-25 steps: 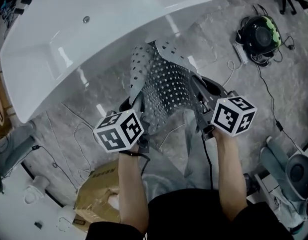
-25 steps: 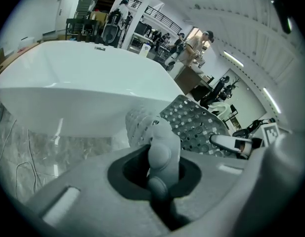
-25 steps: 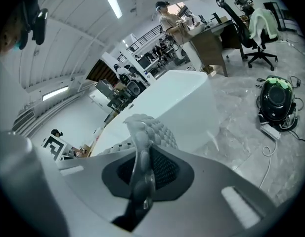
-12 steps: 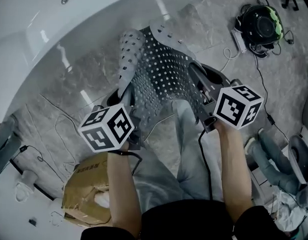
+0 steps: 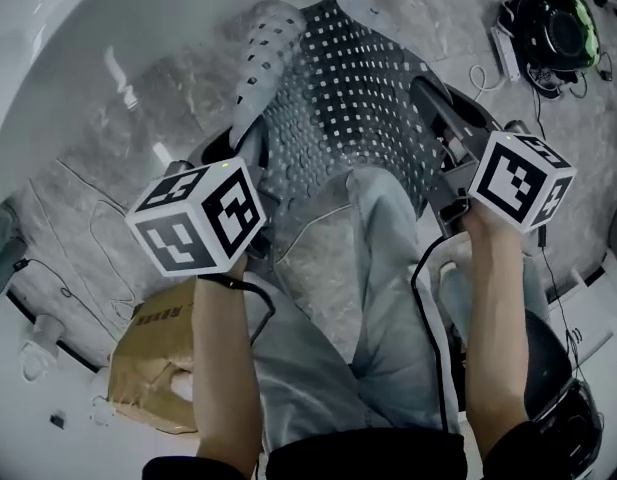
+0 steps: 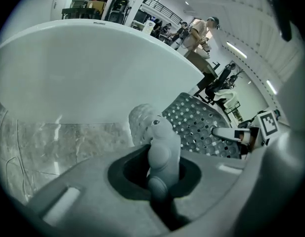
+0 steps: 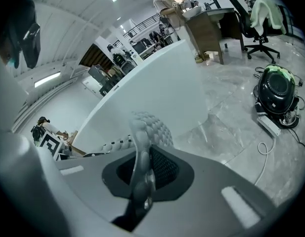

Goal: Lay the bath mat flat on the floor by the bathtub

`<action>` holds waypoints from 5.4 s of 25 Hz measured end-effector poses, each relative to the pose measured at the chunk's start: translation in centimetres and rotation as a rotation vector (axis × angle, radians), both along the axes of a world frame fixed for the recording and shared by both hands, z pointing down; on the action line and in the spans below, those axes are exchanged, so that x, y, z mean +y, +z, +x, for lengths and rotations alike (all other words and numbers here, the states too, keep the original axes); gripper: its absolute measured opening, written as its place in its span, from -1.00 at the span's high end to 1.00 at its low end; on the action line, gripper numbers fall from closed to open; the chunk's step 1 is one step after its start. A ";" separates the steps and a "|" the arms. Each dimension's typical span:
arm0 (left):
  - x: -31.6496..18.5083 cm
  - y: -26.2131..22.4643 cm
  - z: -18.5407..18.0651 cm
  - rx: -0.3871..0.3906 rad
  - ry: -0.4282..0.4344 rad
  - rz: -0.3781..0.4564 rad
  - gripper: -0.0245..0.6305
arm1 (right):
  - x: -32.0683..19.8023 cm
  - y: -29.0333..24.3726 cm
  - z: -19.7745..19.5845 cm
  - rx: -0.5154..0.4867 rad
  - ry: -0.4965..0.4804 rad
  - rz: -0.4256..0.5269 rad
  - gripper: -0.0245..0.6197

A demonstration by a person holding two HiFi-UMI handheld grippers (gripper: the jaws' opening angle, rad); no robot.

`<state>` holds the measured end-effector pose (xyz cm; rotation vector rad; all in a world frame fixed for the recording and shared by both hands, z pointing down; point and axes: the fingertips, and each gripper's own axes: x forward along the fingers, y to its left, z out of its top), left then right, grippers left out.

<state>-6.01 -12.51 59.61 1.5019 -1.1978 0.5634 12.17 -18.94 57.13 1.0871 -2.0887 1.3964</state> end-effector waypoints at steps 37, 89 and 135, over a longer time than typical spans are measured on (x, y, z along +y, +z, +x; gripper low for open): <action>4.7 9.0 -2.2 -0.129 -0.101 0.041 0.86 | 2.0 7.0 2.3 0.140 -0.294 0.077 0.86; 11.4 24.6 -14.3 -0.317 -0.287 -0.202 0.80 | -1.9 20.0 10.9 0.375 -0.242 -0.001 0.85; 18.9 11.9 -6.4 -0.044 -0.381 -0.379 0.91 | 8.0 11.8 11.1 0.421 0.046 -0.265 0.90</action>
